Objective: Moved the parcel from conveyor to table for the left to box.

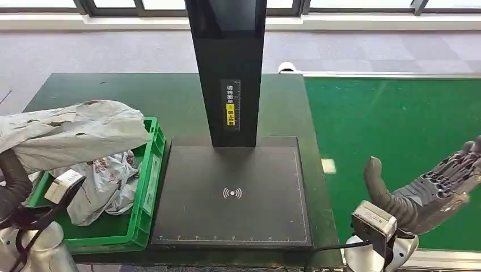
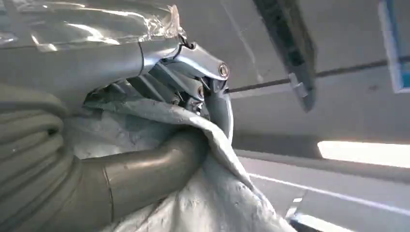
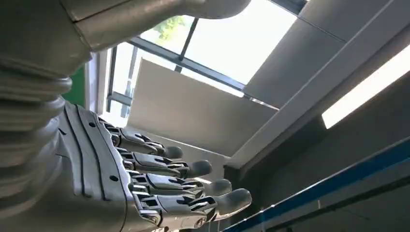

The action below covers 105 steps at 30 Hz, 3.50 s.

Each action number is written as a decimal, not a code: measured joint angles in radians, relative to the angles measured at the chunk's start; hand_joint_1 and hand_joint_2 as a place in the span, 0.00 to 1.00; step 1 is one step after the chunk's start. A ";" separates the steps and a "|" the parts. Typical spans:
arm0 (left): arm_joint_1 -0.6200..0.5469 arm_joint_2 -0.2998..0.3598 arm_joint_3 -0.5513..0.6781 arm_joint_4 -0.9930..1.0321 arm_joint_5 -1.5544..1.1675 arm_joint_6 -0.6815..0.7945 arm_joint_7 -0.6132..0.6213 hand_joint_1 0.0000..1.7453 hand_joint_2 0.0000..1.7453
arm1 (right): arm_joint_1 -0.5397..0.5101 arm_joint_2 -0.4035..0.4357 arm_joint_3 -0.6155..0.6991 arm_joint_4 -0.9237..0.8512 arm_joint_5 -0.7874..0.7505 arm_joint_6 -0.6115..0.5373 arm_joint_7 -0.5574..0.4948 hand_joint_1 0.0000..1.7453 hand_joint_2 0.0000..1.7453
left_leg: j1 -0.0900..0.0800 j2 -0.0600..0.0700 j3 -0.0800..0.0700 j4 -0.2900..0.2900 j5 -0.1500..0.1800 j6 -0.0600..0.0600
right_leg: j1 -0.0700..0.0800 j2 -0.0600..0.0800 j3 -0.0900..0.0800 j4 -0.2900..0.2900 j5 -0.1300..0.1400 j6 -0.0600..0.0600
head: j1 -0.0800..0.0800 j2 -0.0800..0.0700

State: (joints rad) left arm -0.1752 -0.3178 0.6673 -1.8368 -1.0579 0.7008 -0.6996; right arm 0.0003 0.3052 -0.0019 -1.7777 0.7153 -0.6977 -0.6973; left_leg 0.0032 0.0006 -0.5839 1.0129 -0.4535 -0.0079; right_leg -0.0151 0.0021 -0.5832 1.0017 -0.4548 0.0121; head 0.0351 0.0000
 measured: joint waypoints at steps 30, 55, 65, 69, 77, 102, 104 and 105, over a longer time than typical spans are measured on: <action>-0.093 -0.019 0.180 0.154 -0.191 0.000 0.034 1.00 1.00 | 0.009 0.000 -0.003 -0.009 0.003 0.000 0.000 0.00 1.00 | 0.000 0.000 0.000 0.000 0.000 0.000 | 0.000 0.000 0.000 0.000 0.000 0.000 | 0.000 0.000; -0.085 -0.015 0.098 0.347 -0.414 0.000 0.329 0.00 1.00 | 0.025 0.002 -0.012 -0.027 0.024 0.000 0.000 0.00 1.00 | 0.000 0.000 0.000 0.000 0.000 0.000 | 0.000 0.000 0.000 0.000 0.000 0.000 | 0.000 0.000; -0.052 0.033 0.005 0.395 -0.345 0.000 0.473 0.00 0.00 | 0.025 0.002 -0.018 -0.027 0.022 0.000 0.000 0.00 1.00 | 0.000 0.000 0.000 0.000 0.000 0.000 | 0.000 0.000 0.000 0.000 0.000 0.000 | 0.000 0.000; -0.049 0.051 -0.019 0.416 -0.311 0.000 0.475 0.00 0.00 | 0.026 0.002 -0.027 -0.027 0.020 0.000 0.000 0.00 1.00 | 0.000 0.000 0.000 0.000 0.000 0.000 | 0.000 0.000 0.000 0.000 0.000 0.000 | 0.000 0.000; -0.049 0.060 -0.023 0.437 -0.296 0.000 0.460 0.00 0.00 | 0.027 0.002 -0.029 -0.027 0.020 0.000 0.000 0.00 1.00 | 0.000 0.000 0.000 0.000 0.000 0.000 | 0.000 0.000 0.000 0.000 0.000 0.000 | 0.000 0.000; -0.059 -0.015 0.042 0.191 0.327 0.000 0.005 0.00 0.00 | 0.025 0.002 -0.029 -0.015 0.020 0.000 0.000 0.00 1.00 | 0.001 0.002 -0.001 0.000 0.000 0.000 | 0.001 0.001 -0.001 0.000 0.000 0.000 | 0.000 0.000; -0.046 -0.015 0.007 0.120 0.566 0.001 0.003 0.00 0.00 | 0.025 0.002 -0.030 -0.011 0.018 0.000 0.000 0.00 1.00 | 0.000 0.002 -0.001 0.000 -0.001 0.000 | 0.001 0.001 0.000 0.000 0.000 0.000 | 0.000 0.000; -0.038 -0.015 0.000 0.095 0.625 0.000 0.002 0.00 0.00 | 0.024 0.002 -0.030 -0.010 0.018 0.000 0.000 0.00 1.00 | 0.001 0.000 -0.001 0.000 0.000 0.000 | 0.001 -0.001 0.000 0.000 0.000 0.000 | 0.000 0.000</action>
State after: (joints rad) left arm -0.2131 -0.3326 0.6672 -1.7416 -0.4330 0.7012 -0.6977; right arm 0.0247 0.3075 -0.0317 -1.7872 0.7332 -0.6973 -0.6973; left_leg 0.0041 0.0002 -0.5850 1.0129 -0.4540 -0.0081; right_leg -0.0136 0.0012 -0.5834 1.0015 -0.4549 0.0117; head 0.0351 0.0000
